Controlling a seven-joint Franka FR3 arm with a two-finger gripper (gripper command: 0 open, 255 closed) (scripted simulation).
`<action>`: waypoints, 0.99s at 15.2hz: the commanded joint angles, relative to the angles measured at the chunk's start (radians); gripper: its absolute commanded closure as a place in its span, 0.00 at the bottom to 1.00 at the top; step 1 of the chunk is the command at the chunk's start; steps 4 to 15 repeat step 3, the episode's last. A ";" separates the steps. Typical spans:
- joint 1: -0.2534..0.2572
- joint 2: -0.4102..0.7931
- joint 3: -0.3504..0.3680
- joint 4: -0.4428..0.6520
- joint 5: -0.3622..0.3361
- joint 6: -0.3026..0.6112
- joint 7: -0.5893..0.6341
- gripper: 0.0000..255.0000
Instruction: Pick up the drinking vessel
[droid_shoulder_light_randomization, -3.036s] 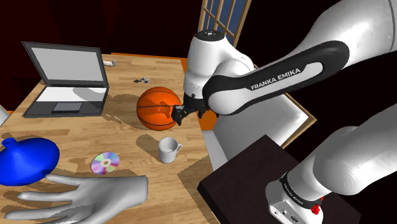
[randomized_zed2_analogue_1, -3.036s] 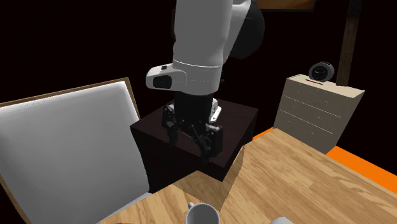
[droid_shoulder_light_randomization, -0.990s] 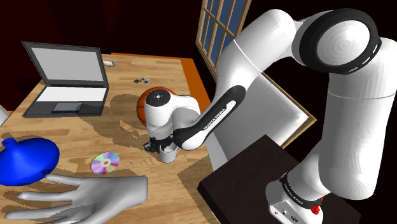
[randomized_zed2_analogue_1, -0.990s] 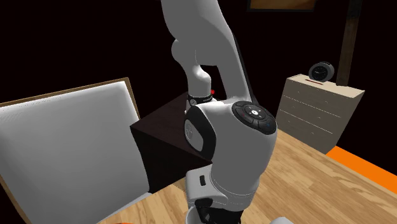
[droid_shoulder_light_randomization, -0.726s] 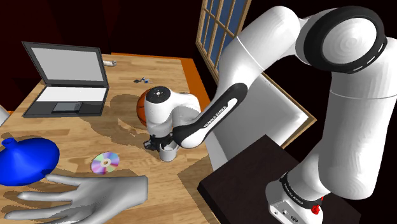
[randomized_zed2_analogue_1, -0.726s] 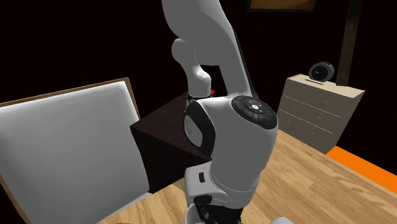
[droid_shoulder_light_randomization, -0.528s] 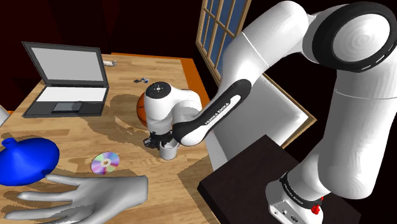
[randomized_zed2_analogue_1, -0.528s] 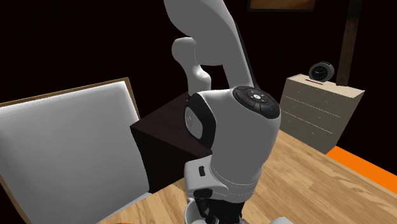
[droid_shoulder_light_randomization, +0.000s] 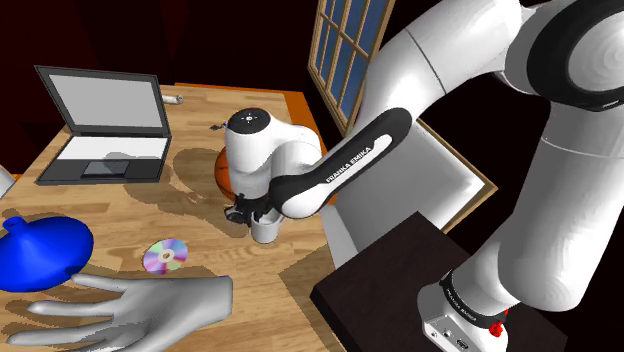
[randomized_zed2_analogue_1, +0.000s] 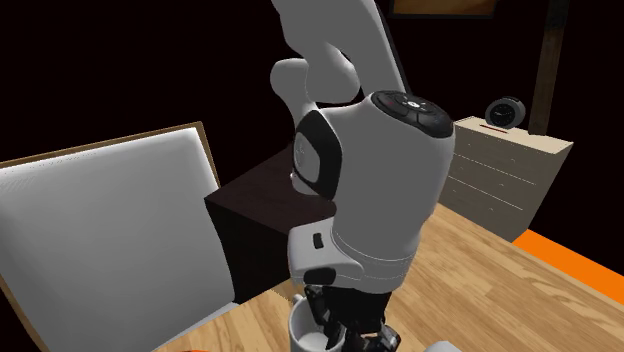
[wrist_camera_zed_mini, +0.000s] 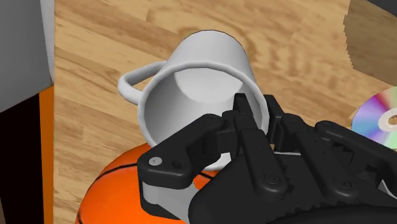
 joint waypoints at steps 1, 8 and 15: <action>-0.009 -0.023 0.013 -0.002 0.022 -0.017 -0.016 1.00; -0.009 -0.024 0.013 -0.002 0.024 -0.018 -0.018 1.00; -0.009 -0.024 0.013 -0.002 0.024 -0.018 -0.018 1.00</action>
